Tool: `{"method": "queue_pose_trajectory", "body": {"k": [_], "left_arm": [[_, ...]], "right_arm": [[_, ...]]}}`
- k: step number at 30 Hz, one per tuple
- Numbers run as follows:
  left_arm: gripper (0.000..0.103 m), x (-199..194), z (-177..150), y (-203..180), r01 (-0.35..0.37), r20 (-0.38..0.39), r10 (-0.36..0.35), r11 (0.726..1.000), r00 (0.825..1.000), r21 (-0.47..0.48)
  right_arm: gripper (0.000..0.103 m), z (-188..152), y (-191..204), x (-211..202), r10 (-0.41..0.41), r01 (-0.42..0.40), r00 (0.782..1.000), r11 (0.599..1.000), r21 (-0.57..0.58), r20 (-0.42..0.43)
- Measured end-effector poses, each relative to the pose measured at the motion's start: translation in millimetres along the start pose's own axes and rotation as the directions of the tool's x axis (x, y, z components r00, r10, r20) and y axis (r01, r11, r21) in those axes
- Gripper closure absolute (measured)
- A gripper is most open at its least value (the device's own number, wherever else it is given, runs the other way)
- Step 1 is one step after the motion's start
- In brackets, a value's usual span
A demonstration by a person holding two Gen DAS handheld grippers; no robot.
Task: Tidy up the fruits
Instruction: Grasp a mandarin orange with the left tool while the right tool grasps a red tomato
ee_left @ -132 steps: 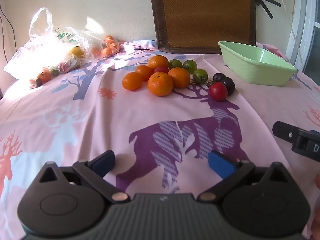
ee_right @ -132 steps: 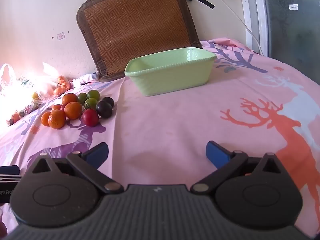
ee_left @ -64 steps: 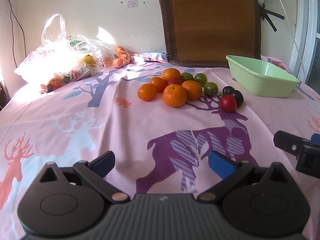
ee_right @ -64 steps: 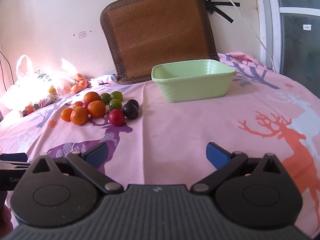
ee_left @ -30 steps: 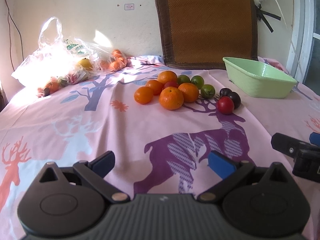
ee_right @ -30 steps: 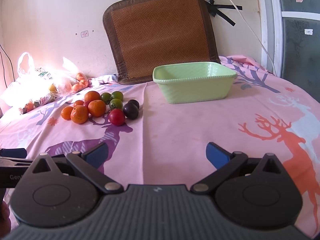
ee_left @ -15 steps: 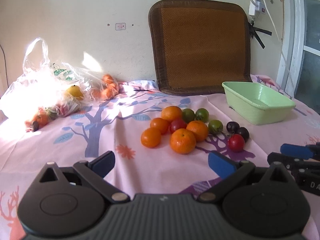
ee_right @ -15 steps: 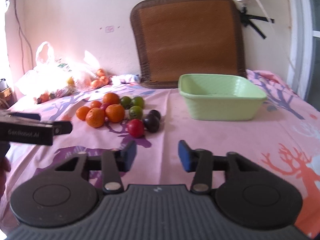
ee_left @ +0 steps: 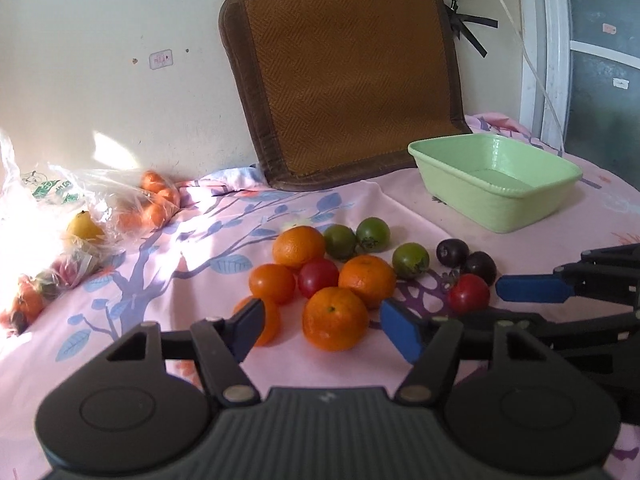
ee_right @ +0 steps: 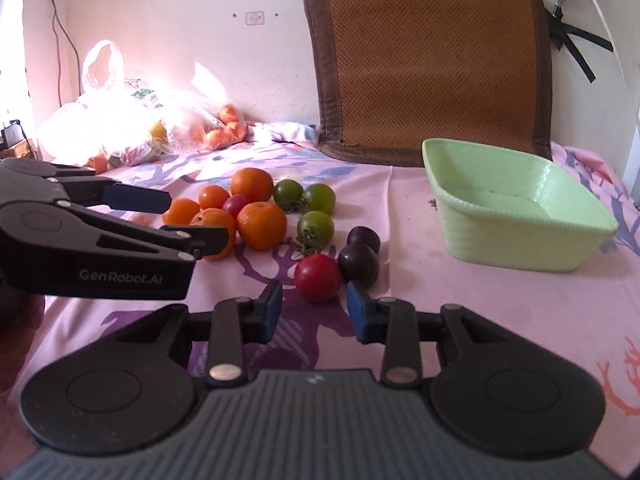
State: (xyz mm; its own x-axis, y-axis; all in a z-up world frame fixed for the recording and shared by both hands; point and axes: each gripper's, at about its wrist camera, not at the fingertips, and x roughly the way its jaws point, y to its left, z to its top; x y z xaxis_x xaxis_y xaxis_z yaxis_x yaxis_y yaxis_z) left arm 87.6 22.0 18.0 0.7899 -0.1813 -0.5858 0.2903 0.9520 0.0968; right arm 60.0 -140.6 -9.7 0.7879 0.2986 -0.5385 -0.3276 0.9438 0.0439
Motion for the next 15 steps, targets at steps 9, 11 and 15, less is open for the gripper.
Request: {"method": "queue_pose_trajectory", "body": {"k": [9,11,15], "left_arm": [[0.063,-5.1,-11.0,-8.6,-0.002,-0.027,0.002,1.0,1.0,-0.022],[0.063,-13.6,-15.2,-10.9,0.025,-0.03,-0.027,0.998,0.999,-0.053],[0.063,-22.2,-17.3,-25.3,0.061,-0.045,-0.063,0.997,0.997,-0.054]], "right_arm": [[0.093,1.6,1.4,10.0,0.016,-0.016,1.0,1.0,-0.014,-0.02],[0.101,-0.3,0.7,6.0,0.034,-0.035,0.999,0.999,-0.011,-0.017],[0.1,-9.5,-5.1,-7.5,0.037,-0.037,0.999,0.999,-0.005,0.003]]}}
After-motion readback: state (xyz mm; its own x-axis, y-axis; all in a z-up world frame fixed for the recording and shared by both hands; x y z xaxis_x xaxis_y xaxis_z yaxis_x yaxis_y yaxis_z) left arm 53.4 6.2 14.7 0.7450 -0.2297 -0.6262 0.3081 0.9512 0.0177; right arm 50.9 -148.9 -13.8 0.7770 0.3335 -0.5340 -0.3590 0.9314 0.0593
